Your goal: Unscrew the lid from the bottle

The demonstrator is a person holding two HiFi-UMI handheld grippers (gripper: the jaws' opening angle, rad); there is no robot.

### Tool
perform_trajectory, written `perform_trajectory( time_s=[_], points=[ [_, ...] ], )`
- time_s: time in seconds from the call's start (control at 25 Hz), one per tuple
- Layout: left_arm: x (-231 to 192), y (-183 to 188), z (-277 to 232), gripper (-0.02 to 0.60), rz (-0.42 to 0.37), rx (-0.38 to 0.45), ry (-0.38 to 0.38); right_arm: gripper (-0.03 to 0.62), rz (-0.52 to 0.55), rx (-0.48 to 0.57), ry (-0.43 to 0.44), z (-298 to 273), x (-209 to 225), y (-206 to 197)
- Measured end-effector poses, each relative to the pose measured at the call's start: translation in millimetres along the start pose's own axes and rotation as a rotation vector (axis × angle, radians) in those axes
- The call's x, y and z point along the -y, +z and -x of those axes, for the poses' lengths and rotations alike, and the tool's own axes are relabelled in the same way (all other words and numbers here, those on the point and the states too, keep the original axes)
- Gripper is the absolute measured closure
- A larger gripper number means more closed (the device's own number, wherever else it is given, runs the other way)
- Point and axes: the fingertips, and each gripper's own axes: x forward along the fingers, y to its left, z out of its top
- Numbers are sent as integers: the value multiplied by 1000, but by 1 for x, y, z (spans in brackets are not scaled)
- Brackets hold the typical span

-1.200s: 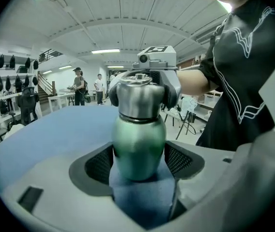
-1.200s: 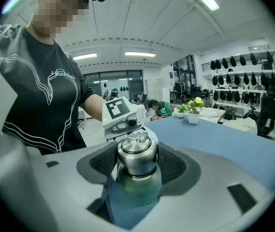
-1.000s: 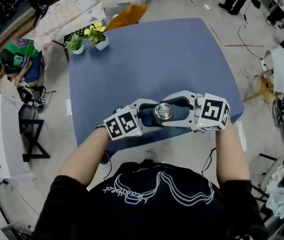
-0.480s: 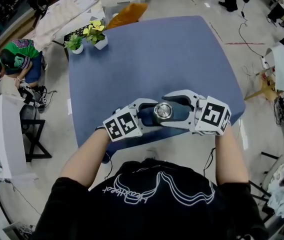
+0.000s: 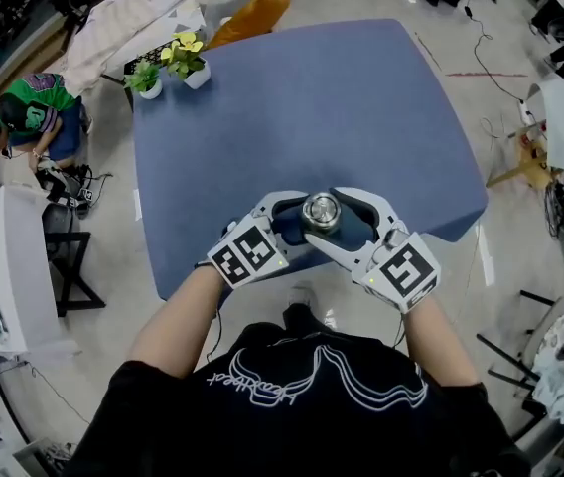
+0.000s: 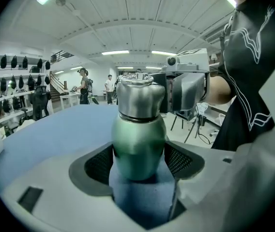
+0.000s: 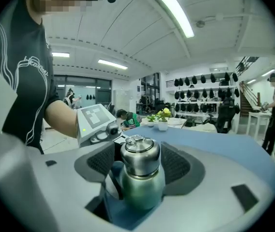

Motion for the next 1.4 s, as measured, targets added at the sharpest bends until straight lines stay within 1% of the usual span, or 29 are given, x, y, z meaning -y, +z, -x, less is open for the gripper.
perform_trajectory(
  time_s=[0.08,0.24,0.4,0.52,0.72,0.88,1.4],
  points=[
    [0,0,0,261,13,8,19,293,-11,15,-56,0,2,-1],
    [-2,2,1,261,31,22,49,319,4,23,-149,0,8,-2],
    [0,2,0,261,36,36,62,335,22,33,-174,0,6,-2],
    [0,1,0,261,30,40,59,336,28,32,-161,0,5,-3],
    [0,1,1,261,18,46,43,336,42,16,-99,-1,3,-3],
    [1,2,0,261,3,50,13,336,48,6,-34,0,2,-3],
    [0,-1,-1,259,-47,10,-80,336,107,-59,311,-1,0,-8]
  ],
)
